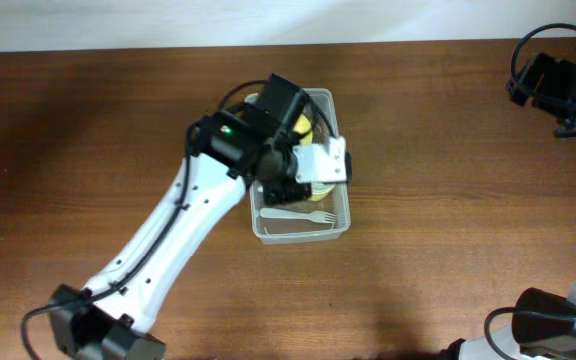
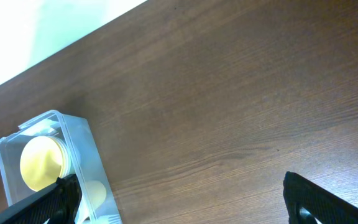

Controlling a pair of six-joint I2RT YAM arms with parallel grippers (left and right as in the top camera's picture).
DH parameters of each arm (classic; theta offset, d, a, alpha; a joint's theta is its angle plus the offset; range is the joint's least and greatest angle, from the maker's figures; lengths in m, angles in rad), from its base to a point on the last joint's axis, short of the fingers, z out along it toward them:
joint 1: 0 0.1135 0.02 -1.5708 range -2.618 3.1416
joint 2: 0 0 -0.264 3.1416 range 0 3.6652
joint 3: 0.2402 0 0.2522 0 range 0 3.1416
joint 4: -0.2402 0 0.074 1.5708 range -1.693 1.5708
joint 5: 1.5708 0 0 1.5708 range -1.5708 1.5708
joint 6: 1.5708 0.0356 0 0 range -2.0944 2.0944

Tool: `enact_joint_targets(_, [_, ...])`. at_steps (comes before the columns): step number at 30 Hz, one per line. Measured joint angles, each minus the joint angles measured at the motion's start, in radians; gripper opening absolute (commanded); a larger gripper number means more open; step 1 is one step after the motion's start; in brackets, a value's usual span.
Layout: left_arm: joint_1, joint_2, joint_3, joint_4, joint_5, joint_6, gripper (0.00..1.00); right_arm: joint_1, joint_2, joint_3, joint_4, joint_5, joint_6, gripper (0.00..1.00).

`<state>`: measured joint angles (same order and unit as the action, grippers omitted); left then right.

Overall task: Pack container
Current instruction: 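Carry the white spoon right and drop it in the container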

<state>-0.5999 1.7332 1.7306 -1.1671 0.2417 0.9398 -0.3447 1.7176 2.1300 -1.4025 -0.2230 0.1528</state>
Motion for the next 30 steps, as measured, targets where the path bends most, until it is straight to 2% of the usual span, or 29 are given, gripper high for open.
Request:
enact_joint_targets(5, [-0.037, 0.069, 0.000, -0.034, 0.000, 0.081, 0.01, 0.000, 0.000, 0.000, 0.000, 0.000, 0.000, 0.99])
enact_joint_targets(7, [-0.042, 0.113, 0.000, -0.045, 0.000, 0.097, 0.07, 0.000, 0.000, 0.000, 0.000, 0.000, 0.000, 0.99])
enact_joint_targets(8, [-0.042, 0.132, 0.000, -0.050, -0.001, 0.101, 0.16, 0.000, 0.000, 0.000, 0.000, 0.000, 0.000, 0.99])
enact_joint_targets(9, [-0.042, 0.151, 0.000, -0.055, -0.003, 0.104, 0.30, 0.000, 0.000, 0.000, 0.000, 0.000, 0.001, 0.99])
enact_joint_targets(10, [-0.042, 0.168, 0.000, -0.060, -0.006, 0.109, 0.39, 0.000, 0.000, 0.000, 0.000, 0.000, 0.000, 0.99])
enact_joint_targets(11, [-0.042, 0.180, 0.000, -0.062, -0.007, 0.116, 0.61, 0.000, 0.000, 0.000, 0.000, 0.000, 0.000, 0.99])
enact_joint_targets(12, [-0.042, 0.188, 0.000, -0.064, -0.010, 0.116, 0.69, 0.000, 0.000, 0.000, 0.000, 0.000, 0.001, 0.99])
enact_joint_targets(15, [-0.042, 0.190, 0.000, -0.064, -0.020, 0.123, 0.70, 0.000, 0.000, 0.000, 0.000, 0.000, 0.000, 0.99])
enact_joint_targets(16, [-0.042, 0.190, 0.000, -0.064, -0.030, 0.122, 0.74, 0.000, 0.000, 0.000, 0.000, 0.000, 0.000, 0.99])
enact_joint_targets(17, [-0.042, 0.190, 0.000, -0.064, -0.048, 0.114, 1.00, 0.000, 0.000, 0.000, 0.000, 0.000, 0.001, 0.99])
enact_joint_targets(20, [-0.043, 0.190, 0.035, -0.089, -0.142, 0.039, 1.00, 0.000, 0.000, 0.000, 0.000, 0.000, 0.000, 0.99])
enact_joint_targets(25, [-0.033, 0.187, 0.208, -0.151, -0.285, -0.129, 1.00, 0.000, 0.000, 0.000, 0.000, 0.000, 0.000, 0.99])
enact_joint_targets(30, [0.101, 0.120, 0.314, -0.156, -0.350, -0.378, 1.00, 0.000, 0.000, 0.000, 0.000, 0.000, 0.000, 0.99])
